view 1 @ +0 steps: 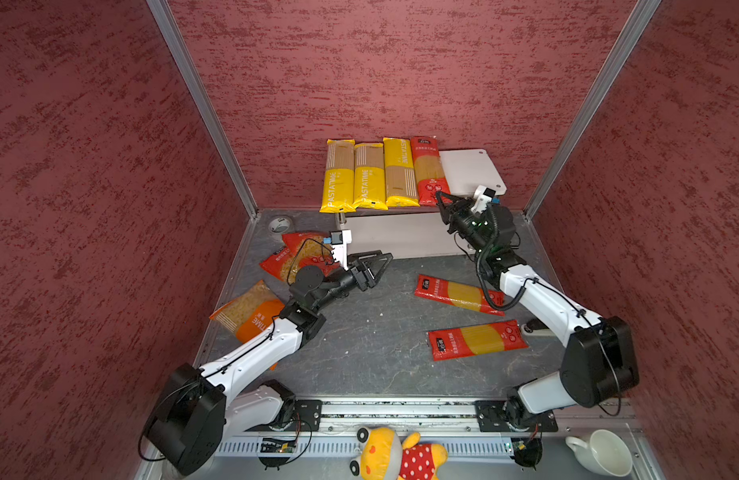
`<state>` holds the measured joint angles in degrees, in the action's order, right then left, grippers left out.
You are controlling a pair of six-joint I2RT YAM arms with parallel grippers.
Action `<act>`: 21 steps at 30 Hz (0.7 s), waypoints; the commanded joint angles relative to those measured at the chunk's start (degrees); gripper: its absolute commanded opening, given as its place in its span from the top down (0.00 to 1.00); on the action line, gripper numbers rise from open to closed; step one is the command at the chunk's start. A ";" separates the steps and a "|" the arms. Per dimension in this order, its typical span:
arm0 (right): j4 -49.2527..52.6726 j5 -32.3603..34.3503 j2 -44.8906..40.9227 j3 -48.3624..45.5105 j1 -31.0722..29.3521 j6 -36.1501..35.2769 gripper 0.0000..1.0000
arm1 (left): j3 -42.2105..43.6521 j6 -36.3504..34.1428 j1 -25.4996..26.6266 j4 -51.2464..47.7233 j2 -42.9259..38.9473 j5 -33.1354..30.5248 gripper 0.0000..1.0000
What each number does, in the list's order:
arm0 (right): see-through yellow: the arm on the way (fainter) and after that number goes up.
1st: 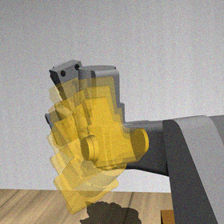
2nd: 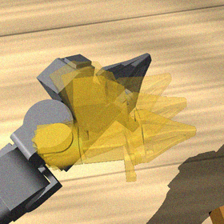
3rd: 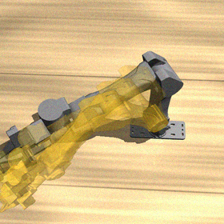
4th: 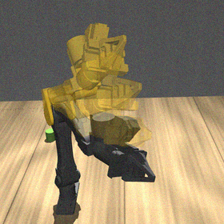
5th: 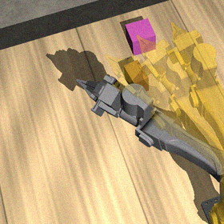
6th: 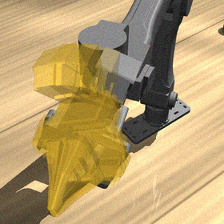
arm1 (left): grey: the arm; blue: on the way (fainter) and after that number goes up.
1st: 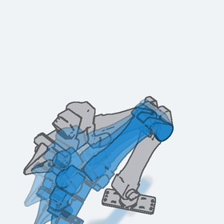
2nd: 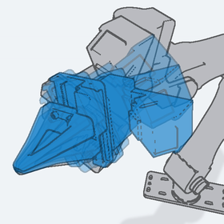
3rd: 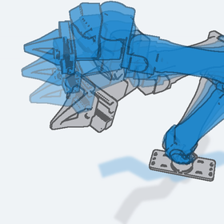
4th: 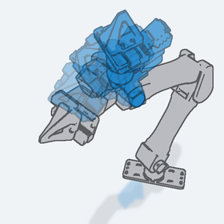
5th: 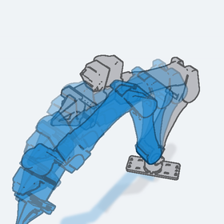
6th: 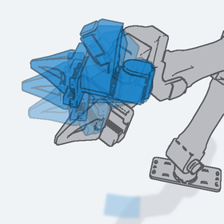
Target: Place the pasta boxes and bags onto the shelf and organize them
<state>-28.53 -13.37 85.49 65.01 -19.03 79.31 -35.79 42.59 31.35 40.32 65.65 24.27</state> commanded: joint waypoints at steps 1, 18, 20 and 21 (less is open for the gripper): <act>-4.13 -4.00 -1.01 -0.28 -0.81 3.09 0.97 | -0.31 -0.75 0.31 0.54 -0.90 0.25 0.26; 1.08 -2.39 -11.40 -7.97 -1.10 -2.23 0.47 | 1.57 -2.42 3.18 -2.94 -4.59 -2.12 0.26; 3.22 -2.83 -13.67 -9.35 -1.09 -4.06 0.46 | 1.32 -2.91 3.82 -3.24 -4.22 -2.12 0.26; 4.58 -2.81 -15.08 -10.47 -1.09 -4.93 0.46 | 1.10 -3.78 4.32 -3.95 -4.05 -2.25 0.26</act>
<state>-27.00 -15.49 73.91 56.38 -19.86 76.86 -34.92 41.12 34.70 37.39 61.78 22.81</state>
